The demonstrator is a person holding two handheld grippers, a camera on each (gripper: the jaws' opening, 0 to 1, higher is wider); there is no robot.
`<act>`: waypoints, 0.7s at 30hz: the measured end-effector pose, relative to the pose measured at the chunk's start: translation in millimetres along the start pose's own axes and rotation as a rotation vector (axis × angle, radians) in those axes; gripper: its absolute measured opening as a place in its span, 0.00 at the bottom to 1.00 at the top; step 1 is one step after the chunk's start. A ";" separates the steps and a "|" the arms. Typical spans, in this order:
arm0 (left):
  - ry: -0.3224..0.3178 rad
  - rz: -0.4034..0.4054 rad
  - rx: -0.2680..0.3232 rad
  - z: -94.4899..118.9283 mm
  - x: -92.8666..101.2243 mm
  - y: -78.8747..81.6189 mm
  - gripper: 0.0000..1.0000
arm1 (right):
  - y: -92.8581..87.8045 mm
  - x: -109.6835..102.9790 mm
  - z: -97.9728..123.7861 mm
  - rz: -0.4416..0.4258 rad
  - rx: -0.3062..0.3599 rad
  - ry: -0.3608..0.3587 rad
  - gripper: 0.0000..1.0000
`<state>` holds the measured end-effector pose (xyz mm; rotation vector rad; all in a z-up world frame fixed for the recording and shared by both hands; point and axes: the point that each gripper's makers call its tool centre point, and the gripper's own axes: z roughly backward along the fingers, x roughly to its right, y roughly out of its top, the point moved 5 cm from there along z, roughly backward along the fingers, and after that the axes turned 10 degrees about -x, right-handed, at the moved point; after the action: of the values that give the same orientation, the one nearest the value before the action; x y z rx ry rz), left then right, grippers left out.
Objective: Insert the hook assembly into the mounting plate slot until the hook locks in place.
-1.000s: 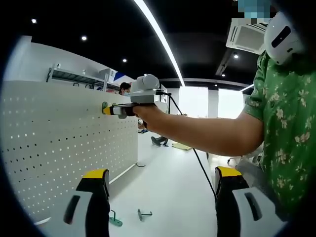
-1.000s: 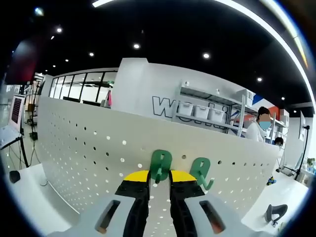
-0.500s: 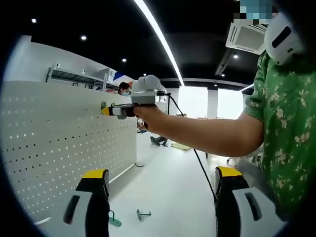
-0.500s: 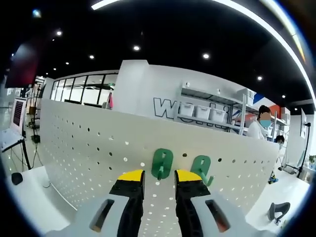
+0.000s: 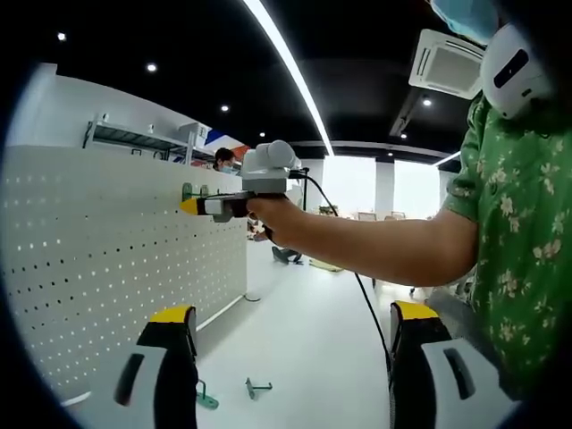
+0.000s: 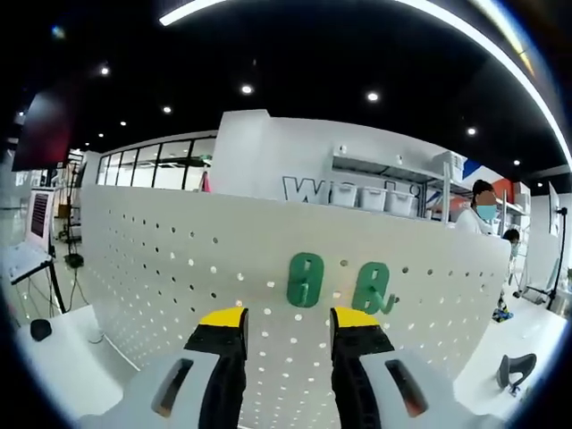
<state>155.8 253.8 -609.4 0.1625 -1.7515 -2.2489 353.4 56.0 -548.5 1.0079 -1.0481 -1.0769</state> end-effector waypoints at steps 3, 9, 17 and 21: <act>0.002 0.002 -0.006 0.1 -0.5 -0.9 0.92 | -0.2 1.0 -0.7 0.000 0.001 0.000 0.38; 0.010 0.003 -0.007 1.7 -1.8 -1.2 0.92 | 1.9 1.5 3.3 -0.007 0.015 0.005 0.41; 0.032 0.014 -0.015 3.1 -4.2 -2.6 0.92 | -4.0 -0.2 5.9 -0.006 0.010 0.011 0.42; 0.048 0.021 -0.012 4.2 -5.3 -2.0 0.92 | -6.8 -0.9 8.3 -0.005 0.007 0.012 0.43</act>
<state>159.4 259.7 -610.7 0.1936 -1.7066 -2.2221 344.0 54.7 -553.5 1.0221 -1.0402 -1.0709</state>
